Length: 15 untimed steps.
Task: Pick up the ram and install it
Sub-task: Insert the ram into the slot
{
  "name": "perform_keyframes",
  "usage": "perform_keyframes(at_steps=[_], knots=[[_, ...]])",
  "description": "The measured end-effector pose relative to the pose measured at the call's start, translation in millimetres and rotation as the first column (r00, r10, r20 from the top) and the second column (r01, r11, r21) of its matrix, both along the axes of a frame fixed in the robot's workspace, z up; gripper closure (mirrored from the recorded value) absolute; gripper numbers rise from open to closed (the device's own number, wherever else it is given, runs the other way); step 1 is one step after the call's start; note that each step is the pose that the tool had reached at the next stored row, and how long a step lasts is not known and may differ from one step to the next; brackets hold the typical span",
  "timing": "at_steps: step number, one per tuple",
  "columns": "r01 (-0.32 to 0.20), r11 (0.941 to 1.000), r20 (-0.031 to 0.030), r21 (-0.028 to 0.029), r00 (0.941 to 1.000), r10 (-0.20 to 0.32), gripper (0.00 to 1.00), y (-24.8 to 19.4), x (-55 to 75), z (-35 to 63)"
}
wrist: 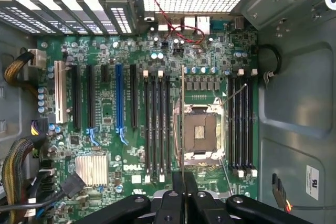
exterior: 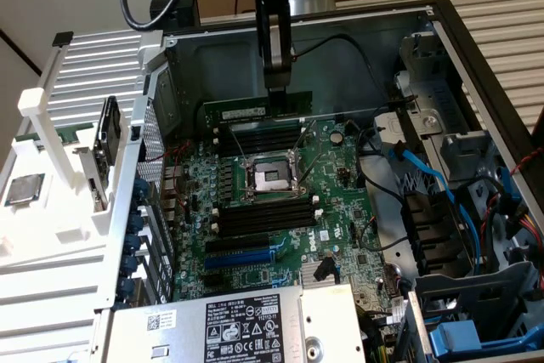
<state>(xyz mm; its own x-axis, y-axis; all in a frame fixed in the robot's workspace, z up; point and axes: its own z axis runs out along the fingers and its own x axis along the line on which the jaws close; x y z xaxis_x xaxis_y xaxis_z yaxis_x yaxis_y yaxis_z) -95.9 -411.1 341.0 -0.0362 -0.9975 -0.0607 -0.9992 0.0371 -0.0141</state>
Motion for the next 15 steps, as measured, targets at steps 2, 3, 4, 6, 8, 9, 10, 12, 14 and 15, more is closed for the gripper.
perform_keyframes(at_steps=[2, 3, 4, 6, 8, 9, 10, 12, 14, 15], knots=[[0.0, 1.0, 0.0001, 0.0, 1.0, 0.0, 0.88, 0.0, -1.0, -3.7], [0.0, 1.0, 0.0, 0.0, 1.0, 0.0, 0.88, 0.0, -1.5, -5.4], [0.0, 1.0, 0.0, 0.0, 1.0, 0.0, 0.88, 0.0, -2.0, -7.3], [0.0, 1.0, 0.0, 0.0, 1.0, 0.0, 0.88, 0.0, -2.8, -10.9], [0.0, 1.0, 0.0, 0.0, 1.0, 0.0, 0.88, 0.0, -2.8, -14.7], [0.0, 1.0, 0.0, 0.0, 1.0, 0.0, 0.88, 0.0, -2.9, -16.5], [0.0, 1.0, 0.0, 0.0001, 1.0, 0.0, 0.88, 0.0, -2.9, -18.3], [0.0, 1.0, 0.0, 0.0, 1.0, 0.0, 0.88, 0.0, -2.9, -21.9], [0.0, 1.0, 0.0, 0.0001, 1.0, 0.0, 0.88, -0.2, -3.0, -25.6], [0.0, 1.0, 0.0, 0.0, 1.0, 0.0, 0.88, -0.5, -3.0, -27.5]])
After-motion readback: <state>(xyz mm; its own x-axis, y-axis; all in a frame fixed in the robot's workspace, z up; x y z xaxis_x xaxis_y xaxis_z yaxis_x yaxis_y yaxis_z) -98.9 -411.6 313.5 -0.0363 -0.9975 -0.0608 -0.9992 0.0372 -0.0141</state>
